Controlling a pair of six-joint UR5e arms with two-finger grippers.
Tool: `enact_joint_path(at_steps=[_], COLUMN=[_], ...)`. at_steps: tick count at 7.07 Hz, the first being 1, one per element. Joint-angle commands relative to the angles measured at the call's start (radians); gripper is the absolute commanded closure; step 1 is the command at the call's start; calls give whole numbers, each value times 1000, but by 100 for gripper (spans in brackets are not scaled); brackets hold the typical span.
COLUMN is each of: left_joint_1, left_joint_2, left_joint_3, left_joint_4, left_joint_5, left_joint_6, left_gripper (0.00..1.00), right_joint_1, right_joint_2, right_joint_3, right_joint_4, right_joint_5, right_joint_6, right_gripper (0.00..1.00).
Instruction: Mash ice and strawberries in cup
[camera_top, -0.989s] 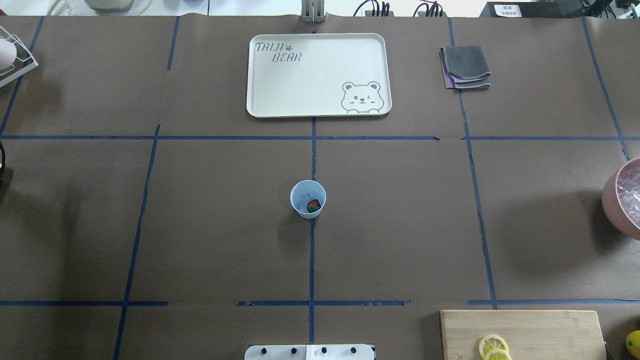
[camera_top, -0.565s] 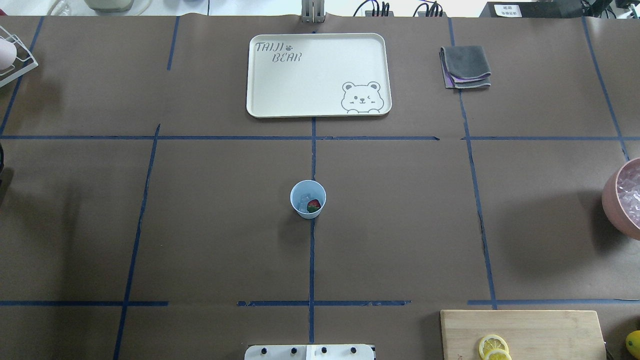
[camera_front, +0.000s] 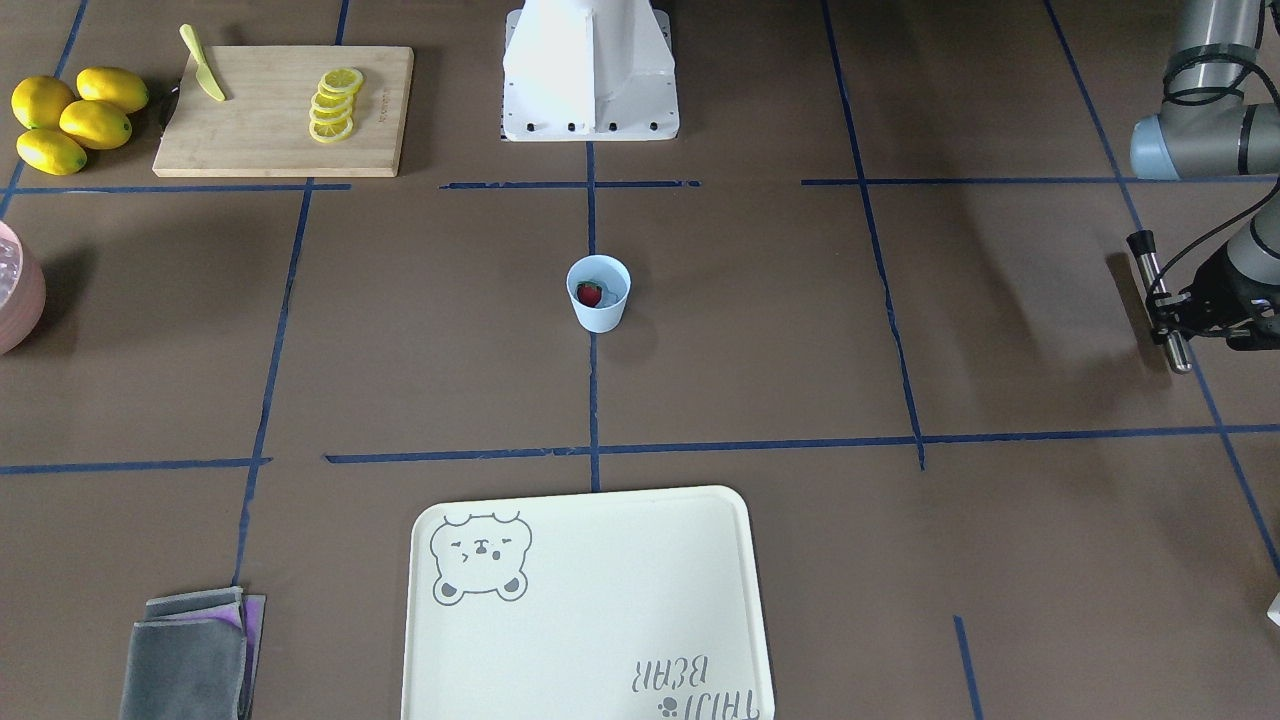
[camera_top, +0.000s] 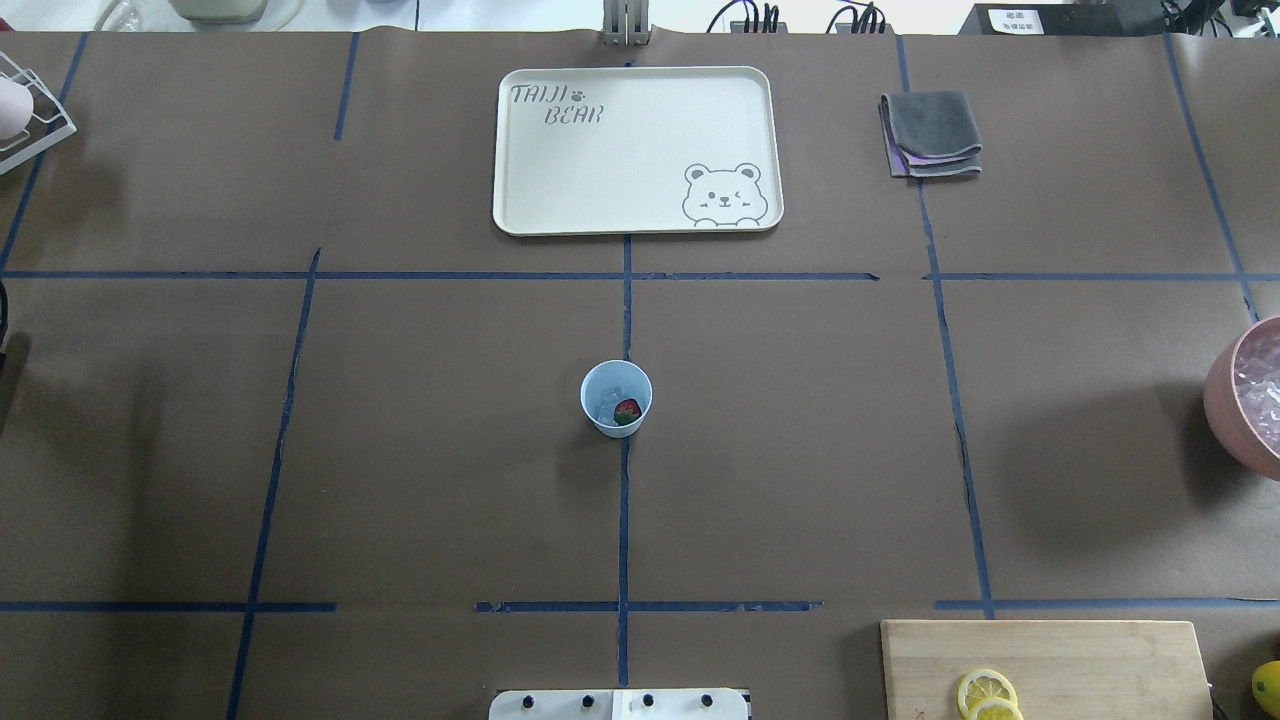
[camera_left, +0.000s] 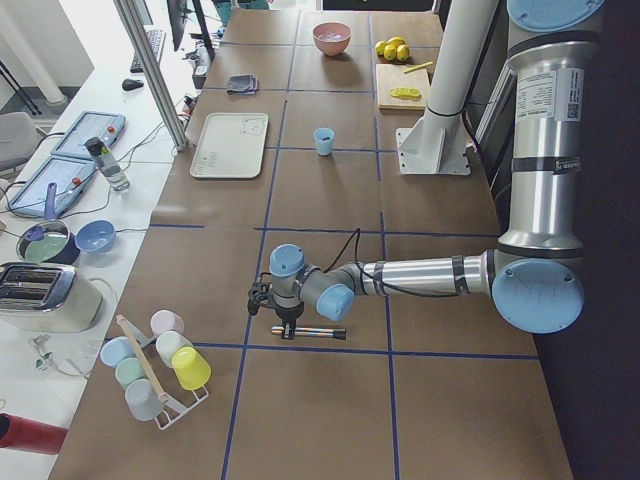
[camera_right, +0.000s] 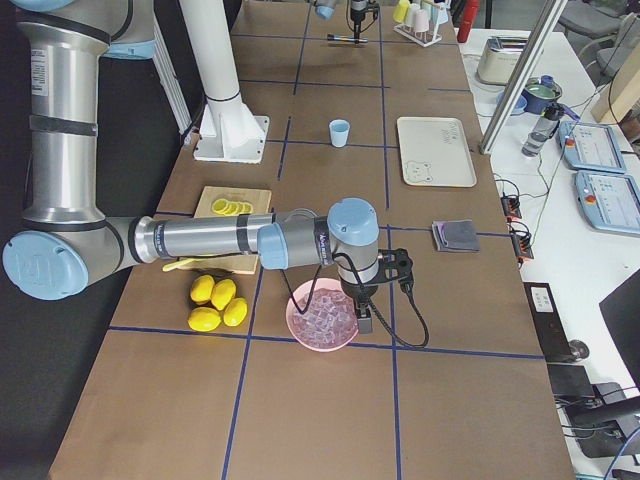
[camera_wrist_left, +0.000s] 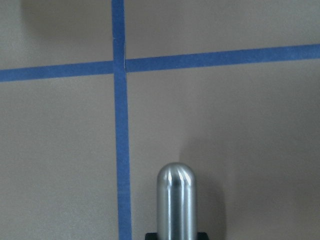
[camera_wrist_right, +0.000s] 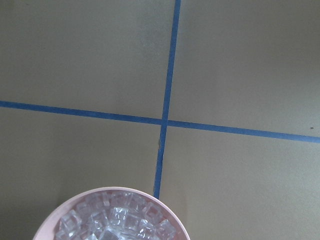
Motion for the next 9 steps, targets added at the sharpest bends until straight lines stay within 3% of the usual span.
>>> enact_joint_path(at_steps=[1, 5, 6, 7, 9], left_joint_1=[0, -53, -77, -136, -225], left_joint_2=[2, -9, -11, -17, -37], left_joint_3=[-1, -12, -14, -26, -178], left_joint_4=[-9, 6, 49, 115, 431], left_joint_5=[3, -27, -120, -153, -150], left_joint_6=[5, 8, 52, 150, 348], left_gripper=[1, 0, 0, 0, 0], right_joint_1=[1, 1, 1, 1, 1], right_joint_2=[0, 0, -2, -3, -5], right_joint_3=[0, 8, 8, 8, 6], right_joint_4=[0, -2, -2, -2, -2], right_joint_5=[0, 3, 5, 5, 5], right_joint_6=[0, 0, 0, 2, 0], right_gripper=[0, 0, 0, 0, 0])
